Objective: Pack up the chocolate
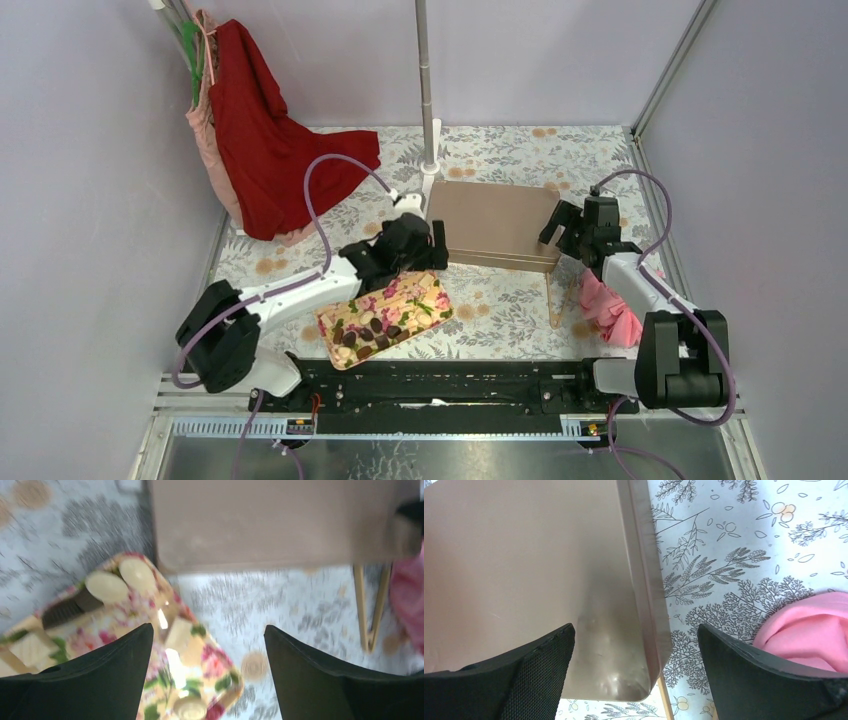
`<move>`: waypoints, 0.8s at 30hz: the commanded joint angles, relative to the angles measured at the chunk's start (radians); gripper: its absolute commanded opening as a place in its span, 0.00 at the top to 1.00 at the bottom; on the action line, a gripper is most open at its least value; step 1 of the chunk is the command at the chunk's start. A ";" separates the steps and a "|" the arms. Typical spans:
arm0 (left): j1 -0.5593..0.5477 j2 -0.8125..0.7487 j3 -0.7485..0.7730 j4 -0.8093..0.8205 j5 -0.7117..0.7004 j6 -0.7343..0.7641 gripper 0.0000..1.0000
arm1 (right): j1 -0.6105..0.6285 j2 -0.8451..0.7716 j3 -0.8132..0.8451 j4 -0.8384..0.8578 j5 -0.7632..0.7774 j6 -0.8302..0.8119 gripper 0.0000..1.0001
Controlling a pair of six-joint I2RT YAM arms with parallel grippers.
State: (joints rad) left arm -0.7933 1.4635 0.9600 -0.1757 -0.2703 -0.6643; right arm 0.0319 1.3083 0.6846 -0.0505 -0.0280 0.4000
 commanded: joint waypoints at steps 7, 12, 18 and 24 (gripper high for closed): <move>-0.282 -0.089 -0.121 -0.051 0.097 0.019 0.10 | 0.006 -0.107 -0.011 0.009 0.108 -0.005 0.00; -0.386 -0.006 -0.102 -0.055 0.162 0.063 0.11 | 0.006 -0.123 -0.012 0.005 0.111 -0.007 0.00; -0.414 0.061 -0.088 -0.030 0.235 0.094 0.11 | 0.006 -0.132 -0.016 0.003 0.112 -0.010 0.00; -0.408 0.159 -0.060 -0.093 0.199 0.104 0.11 | 0.007 -0.132 -0.006 -0.005 0.114 -0.015 0.00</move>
State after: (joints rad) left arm -1.2041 1.5768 0.8669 -0.2398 -0.0593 -0.5911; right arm 0.0319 1.2053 0.6674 -0.0681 0.0631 0.3973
